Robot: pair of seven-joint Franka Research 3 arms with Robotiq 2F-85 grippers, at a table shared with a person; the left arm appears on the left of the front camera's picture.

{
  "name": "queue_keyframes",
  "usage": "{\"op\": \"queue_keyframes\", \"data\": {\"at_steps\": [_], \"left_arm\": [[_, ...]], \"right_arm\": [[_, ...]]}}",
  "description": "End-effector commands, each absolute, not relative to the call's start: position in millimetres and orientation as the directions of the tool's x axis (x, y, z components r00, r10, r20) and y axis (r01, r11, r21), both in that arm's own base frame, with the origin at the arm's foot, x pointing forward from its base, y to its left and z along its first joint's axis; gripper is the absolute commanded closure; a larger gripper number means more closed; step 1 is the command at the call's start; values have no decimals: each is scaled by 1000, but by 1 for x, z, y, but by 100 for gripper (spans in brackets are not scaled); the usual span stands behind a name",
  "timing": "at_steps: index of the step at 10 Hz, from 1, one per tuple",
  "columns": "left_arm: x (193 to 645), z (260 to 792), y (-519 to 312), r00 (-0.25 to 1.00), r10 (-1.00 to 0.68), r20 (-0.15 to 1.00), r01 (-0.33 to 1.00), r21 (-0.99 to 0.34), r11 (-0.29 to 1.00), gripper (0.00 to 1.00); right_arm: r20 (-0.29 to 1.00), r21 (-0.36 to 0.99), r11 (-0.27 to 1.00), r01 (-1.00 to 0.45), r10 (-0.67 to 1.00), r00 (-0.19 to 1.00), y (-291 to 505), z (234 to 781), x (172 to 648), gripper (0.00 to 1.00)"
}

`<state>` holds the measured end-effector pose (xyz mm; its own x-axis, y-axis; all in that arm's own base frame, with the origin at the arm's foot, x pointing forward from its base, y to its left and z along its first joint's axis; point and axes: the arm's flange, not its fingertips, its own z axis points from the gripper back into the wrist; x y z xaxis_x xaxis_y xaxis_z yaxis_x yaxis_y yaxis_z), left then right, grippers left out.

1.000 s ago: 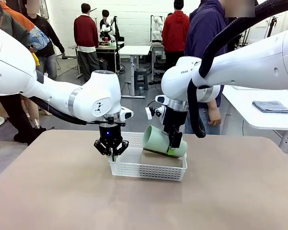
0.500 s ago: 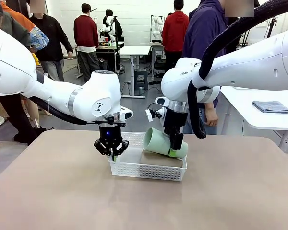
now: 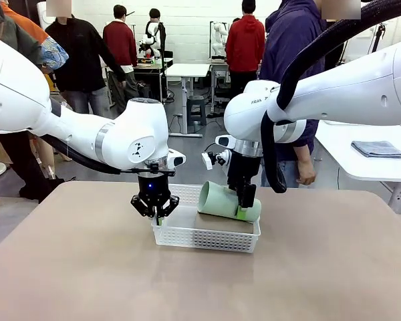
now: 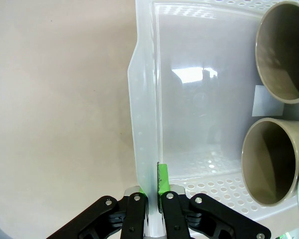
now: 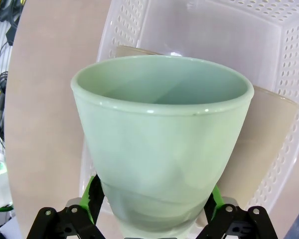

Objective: Clean and organize the cups into the basket.
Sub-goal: Pick up the Reusable plastic cup from the right side of the table and stack it inside the Organizing basket in the center of the table.

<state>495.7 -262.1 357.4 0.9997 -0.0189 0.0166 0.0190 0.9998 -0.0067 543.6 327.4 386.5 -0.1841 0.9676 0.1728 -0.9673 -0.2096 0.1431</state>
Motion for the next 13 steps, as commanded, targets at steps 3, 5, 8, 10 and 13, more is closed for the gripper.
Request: {"op": "queue_keyframes", "data": {"at_steps": [3,5,8,10,13], "left_arm": [[497,360,-262,1000,-19,22,19,-9,1000,100],[497,360,-262,1000,-19,22,19,-9,1000,100],[497,360,-262,1000,-19,22,19,-9,1000,100],[497,360,-262,1000,-19,22,19,-9,1000,100],[497,360,-262,1000,-19,22,19,-9,1000,100]], "right_arm": [[215,70,-204,-976,959,-185,311,412,545,0],[288,-34,-148,-988,945,-152,275,458,541,0],[561,-116,-132,-984,809,-175,188,511,519,0],[729,-168,-150,-974,647,-225,119,523,496,0],[827,-158,-25,-987,542,-146,21,498,465,0]]}}
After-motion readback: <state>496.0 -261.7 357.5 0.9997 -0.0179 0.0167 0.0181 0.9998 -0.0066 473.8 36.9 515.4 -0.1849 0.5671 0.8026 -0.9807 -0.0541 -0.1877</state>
